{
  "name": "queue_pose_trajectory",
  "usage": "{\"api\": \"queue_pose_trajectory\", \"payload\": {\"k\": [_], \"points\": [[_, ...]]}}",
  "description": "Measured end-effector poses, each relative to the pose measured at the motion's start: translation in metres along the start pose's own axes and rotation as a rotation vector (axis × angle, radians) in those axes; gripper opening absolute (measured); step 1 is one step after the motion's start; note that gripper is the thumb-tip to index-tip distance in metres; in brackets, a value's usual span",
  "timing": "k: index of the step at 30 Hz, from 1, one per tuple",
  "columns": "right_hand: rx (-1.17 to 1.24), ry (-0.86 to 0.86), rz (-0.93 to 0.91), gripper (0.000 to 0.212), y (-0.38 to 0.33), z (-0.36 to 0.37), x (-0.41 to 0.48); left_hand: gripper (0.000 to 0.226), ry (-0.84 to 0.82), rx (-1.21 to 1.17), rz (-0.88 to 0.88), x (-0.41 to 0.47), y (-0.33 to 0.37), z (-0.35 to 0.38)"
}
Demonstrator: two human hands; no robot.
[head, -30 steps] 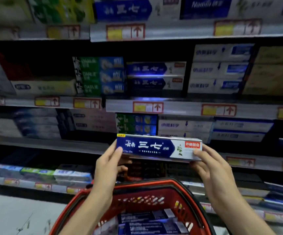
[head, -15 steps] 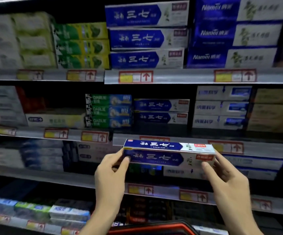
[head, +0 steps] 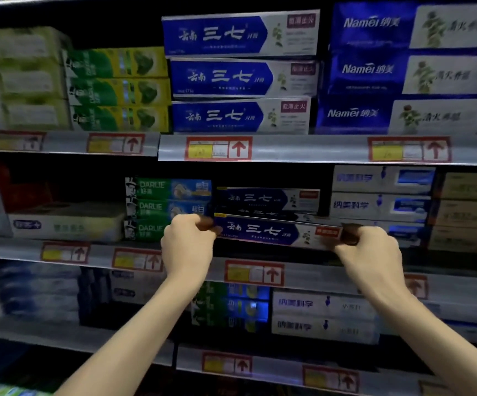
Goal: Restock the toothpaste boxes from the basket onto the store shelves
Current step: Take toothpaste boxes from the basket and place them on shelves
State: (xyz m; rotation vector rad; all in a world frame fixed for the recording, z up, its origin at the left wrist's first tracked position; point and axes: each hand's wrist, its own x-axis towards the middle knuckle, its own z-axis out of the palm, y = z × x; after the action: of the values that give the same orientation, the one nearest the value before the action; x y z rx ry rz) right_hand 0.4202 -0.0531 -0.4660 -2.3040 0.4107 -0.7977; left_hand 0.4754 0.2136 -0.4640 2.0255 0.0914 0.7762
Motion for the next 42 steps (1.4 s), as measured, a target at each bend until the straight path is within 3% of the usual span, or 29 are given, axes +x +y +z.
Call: {"api": "queue_pose_trajectory", "payload": {"k": [3,5,9,16,19,25,29,31,36,42], "points": [[-0.074,0.012,0.037,0.017,0.002,0.01,0.016,0.004,0.014,0.094,-0.008,0.012,-0.004,0.011],[-0.101,-0.007,0.03,0.006,0.004,0.015,0.021,0.004,0.024,0.147,-0.012,0.017,-0.006,0.015],[-0.109,-0.04,-0.029,0.031,0.0,0.017,0.02,0.004,0.028,0.257,-0.024,0.019,-0.01,0.022],[-0.095,-0.001,-0.082,0.032,-0.009,0.017,0.021,0.004,0.024,0.294,-0.042,0.015,-0.01,0.023],[-0.123,0.013,-0.063,0.029,-0.009,0.021,0.026,0.018,0.038,0.361,-0.057,0.012,-0.007,0.021],[-0.241,0.093,-0.091,0.031,-0.008,0.023,0.019,0.025,0.078,0.412,0.026,0.008,-0.006,0.016],[-0.282,0.236,-0.152,0.022,-0.012,0.009,0.0,0.013,0.061,0.301,0.172,-0.007,-0.003,-0.004],[-0.208,0.229,-0.217,0.019,-0.016,0.001,-0.016,0.015,0.002,0.196,0.218,-0.017,0.0,-0.018],[-0.036,0.227,-0.372,0.033,-0.03,-0.026,-0.066,0.019,-0.144,-0.015,0.22,-0.055,0.005,-0.059],[-0.038,0.006,-0.374,0.038,-0.019,-0.034,-0.142,0.021,-0.316,-0.069,0.141,-0.131,-0.023,-0.106]]}}
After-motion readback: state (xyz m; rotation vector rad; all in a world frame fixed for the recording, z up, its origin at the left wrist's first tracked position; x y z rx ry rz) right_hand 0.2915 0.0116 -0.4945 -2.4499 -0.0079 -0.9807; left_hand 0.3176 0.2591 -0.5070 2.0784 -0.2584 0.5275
